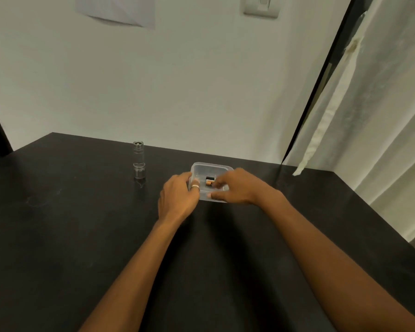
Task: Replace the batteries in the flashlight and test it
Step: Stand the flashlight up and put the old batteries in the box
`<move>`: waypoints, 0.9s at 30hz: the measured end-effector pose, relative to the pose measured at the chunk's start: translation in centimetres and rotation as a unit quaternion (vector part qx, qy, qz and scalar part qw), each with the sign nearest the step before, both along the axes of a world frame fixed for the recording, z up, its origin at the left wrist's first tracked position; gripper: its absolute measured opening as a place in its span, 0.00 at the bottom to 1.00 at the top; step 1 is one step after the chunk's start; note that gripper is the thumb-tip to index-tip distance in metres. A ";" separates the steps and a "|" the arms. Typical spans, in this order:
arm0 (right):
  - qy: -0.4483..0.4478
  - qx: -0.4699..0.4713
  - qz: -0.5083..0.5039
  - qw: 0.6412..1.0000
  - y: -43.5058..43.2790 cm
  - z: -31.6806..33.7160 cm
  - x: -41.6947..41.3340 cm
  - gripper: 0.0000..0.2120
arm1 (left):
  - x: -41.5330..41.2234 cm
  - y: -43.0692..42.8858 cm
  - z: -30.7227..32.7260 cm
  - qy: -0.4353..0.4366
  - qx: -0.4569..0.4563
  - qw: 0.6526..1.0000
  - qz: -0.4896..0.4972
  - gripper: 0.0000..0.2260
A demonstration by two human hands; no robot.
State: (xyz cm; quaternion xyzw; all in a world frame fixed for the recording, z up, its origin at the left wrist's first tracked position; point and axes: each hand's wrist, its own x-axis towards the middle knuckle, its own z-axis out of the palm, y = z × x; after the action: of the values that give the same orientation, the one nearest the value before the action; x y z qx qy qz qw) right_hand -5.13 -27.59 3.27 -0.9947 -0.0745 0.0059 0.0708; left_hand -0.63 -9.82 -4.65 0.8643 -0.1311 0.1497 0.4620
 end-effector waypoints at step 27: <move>0.046 -0.084 -0.078 0.992 0.1 -1.3 0.5 0.21 | 0.3 -1.9 1.8 0.013 0.068 0.996 -0.048 0.13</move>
State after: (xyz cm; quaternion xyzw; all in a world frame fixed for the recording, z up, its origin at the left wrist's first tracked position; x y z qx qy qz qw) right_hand -4.62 -27.49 1.98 -0.9985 0.0074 0.0527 -0.0089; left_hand -0.29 -11.69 -2.86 0.8882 -0.1765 0.1067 0.4105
